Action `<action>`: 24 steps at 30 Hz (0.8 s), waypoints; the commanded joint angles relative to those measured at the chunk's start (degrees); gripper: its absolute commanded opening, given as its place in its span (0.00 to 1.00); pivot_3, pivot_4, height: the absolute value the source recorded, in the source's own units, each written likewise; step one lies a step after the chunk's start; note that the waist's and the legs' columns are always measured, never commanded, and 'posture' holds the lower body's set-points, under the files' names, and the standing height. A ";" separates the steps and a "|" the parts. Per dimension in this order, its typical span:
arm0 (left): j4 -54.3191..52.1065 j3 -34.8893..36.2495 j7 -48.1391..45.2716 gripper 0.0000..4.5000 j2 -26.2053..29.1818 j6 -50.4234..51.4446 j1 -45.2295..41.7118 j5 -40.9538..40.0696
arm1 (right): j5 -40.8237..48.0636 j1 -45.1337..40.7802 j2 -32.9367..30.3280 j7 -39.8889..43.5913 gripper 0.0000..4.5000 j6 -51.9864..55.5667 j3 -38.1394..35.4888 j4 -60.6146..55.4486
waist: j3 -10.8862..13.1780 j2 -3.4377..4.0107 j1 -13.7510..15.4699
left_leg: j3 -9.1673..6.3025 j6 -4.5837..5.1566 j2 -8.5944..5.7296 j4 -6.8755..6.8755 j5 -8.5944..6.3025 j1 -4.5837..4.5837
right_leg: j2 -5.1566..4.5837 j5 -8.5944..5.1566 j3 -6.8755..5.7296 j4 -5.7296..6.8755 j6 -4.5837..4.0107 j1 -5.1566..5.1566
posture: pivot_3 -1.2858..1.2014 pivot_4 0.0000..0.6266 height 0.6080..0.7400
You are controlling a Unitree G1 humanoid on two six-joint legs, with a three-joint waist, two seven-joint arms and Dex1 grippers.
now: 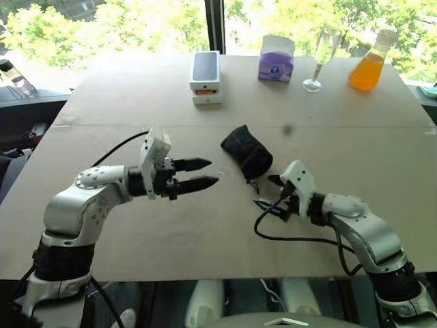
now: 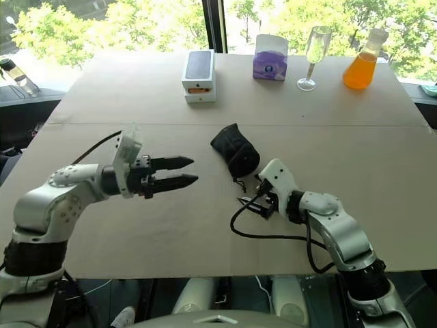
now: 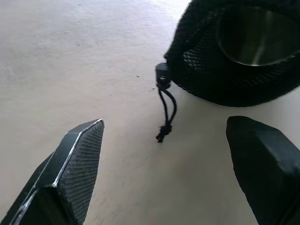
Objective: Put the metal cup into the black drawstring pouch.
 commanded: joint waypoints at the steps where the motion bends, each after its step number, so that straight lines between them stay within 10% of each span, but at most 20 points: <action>1: -2.70 5.45 -7.34 0.67 4.18 -4.14 5.08 -2.46 | 0.21 -0.50 0.89 -2.50 0.92 2.64 0.04 -2.58 | 0.01 0.02 -0.23 | 0.02 0.00 0.01 -0.01 0.00 0.01 | 0.00 -0.01 0.02 0.00 -0.02 0.00 | 0.52 0.24 0.98; 14: -5.21 9.10 -8.33 0.67 6.33 -8.29 13.35 -3.24 | 1.05 -2.94 6.03 -3.86 0.92 4.27 2.08 3.12 | 0.02 0.04 -0.65 | 0.04 0.01 0.00 -0.01 -0.01 0.00 | -0.02 -0.02 0.03 -0.02 -0.03 0.00 | 0.52 0.24 0.98; 24: -5.16 8.52 -7.07 0.67 5.83 -9.10 13.66 -3.08 | -2.39 -3.69 8.17 -4.65 0.02 -1.08 4.49 10.40 | 0.02 0.03 -0.92 | 0.06 0.01 0.02 -0.03 -0.01 0.04 | 0.01 0.00 0.05 0.00 0.01 0.00 | 0.52 0.24 0.98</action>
